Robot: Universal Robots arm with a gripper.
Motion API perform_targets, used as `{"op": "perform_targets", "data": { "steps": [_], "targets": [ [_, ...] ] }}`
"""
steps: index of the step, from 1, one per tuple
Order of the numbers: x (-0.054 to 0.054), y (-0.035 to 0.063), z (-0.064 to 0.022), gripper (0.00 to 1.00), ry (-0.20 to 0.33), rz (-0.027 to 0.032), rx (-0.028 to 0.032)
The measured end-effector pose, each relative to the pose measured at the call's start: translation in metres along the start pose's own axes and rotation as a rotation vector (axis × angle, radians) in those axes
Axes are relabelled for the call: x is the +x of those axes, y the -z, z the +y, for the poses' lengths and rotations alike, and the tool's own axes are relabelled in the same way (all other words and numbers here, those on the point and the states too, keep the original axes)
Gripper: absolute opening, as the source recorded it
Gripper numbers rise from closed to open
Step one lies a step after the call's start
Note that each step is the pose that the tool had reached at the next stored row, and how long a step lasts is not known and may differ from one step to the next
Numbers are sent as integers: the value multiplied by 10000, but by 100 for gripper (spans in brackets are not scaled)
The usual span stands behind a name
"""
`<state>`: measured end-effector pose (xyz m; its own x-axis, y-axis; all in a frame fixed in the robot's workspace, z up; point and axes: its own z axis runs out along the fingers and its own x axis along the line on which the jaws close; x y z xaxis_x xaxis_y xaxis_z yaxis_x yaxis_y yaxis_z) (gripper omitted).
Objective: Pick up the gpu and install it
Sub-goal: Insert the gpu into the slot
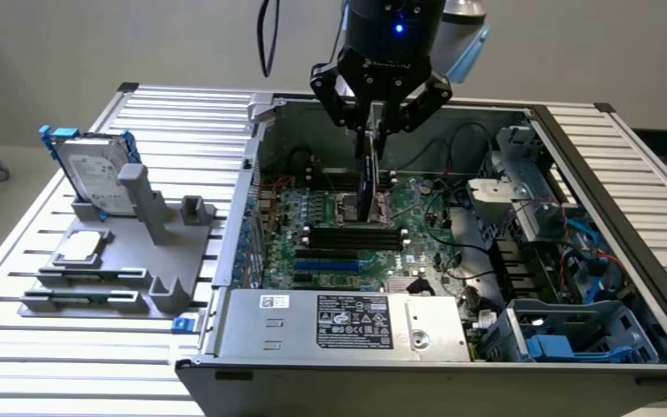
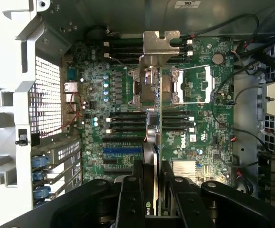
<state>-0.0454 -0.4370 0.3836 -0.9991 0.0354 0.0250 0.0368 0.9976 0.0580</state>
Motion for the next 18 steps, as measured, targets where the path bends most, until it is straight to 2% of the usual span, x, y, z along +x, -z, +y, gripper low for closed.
{"op": "perform_targets", "data": {
  "steps": [12,15,18],
  "targets": [
    [-3,10,-1,26,73,4,-8],
    [-2,12,0,26,404,23,-31],
    [-2,10,-1,26,958,55,-20]
  ]
}}
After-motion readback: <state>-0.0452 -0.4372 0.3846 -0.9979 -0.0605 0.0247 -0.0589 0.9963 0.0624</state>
